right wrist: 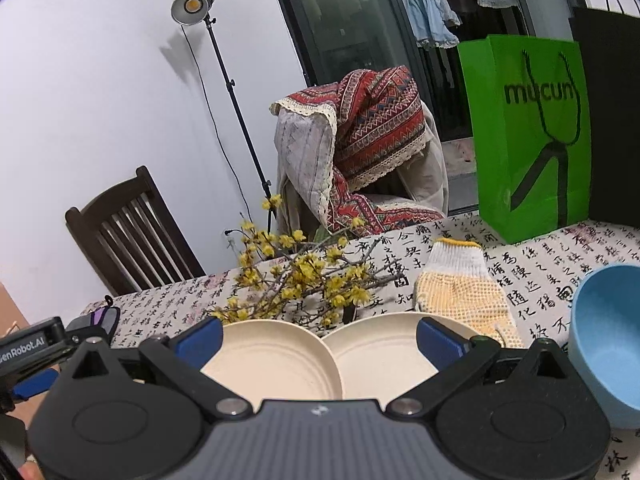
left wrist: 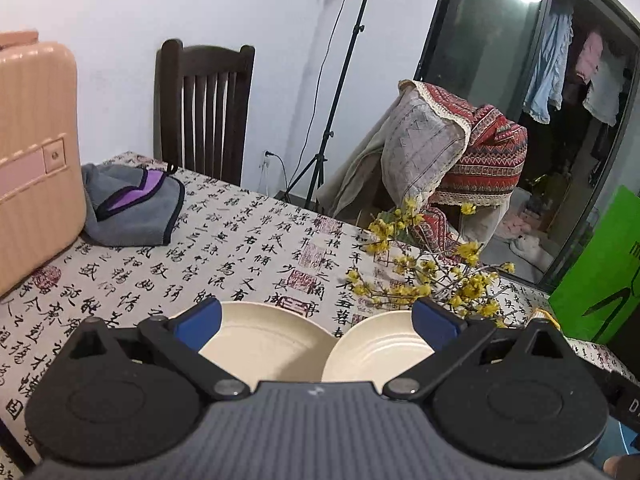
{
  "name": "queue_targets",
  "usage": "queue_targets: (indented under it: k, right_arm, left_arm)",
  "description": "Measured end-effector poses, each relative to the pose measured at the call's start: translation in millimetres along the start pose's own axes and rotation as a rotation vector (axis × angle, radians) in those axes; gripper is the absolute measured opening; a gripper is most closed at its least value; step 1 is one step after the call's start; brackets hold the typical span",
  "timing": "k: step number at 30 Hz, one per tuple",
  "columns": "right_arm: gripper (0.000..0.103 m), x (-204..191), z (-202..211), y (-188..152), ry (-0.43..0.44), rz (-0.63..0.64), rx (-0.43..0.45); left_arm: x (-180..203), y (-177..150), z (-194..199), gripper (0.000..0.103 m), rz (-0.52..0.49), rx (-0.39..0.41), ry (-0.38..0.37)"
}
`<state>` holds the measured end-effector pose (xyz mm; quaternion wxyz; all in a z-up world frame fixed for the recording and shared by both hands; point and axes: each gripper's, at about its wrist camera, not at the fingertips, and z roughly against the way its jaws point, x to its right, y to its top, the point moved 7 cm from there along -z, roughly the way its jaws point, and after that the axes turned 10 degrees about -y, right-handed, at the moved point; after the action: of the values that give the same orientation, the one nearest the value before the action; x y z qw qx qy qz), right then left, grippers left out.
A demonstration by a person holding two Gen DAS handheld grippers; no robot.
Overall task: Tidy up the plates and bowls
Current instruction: 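Move both grippers forward toward the stack of cream plates, then close the left gripper on the cream plate rim while the right gripper closes beside it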
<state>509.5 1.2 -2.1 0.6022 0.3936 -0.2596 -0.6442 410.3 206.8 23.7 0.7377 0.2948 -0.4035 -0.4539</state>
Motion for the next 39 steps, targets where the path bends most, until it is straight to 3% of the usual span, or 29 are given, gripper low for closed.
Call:
queue_targets:
  k: [15, 26, 29, 32, 35, 39]
  right_arm:
    - [0.097, 13.5, -16.1, -11.5, 0.071, -0.054, -0.034]
    - [0.070, 20.2, -38.1, -27.1, 0.112, -0.091, -0.112]
    - [0.062, 18.8, -39.7, -29.4, 0.119, -0.088, -0.119]
    - [0.056, 18.2, -42.1, -32.9, 0.123, -0.086, -0.133]
    - [0.045, 17.9, -44.6, -35.6, 0.123, -0.081, -0.145]
    - [0.040, 19.0, -46.5, -37.4, 0.126, -0.086, -0.155]
  left_arm:
    - [-9.7, -18.6, -25.2, 0.103, 0.014, -0.073, -0.011]
    - [-11.6, -25.9, -33.5, 0.102, 0.026, -0.106, -0.020]
    - [-10.7, -28.6, -36.9, 0.094, 0.024, -0.126, -0.020]
    - [-8.3, -33.8, -42.2, 0.072, 0.024, -0.173, -0.040]
    - [-8.6, -37.6, -45.4, 0.070, 0.038, -0.190, -0.056]
    - [-6.5, -38.8, -45.1, 0.059, 0.027, -0.190, -0.059]
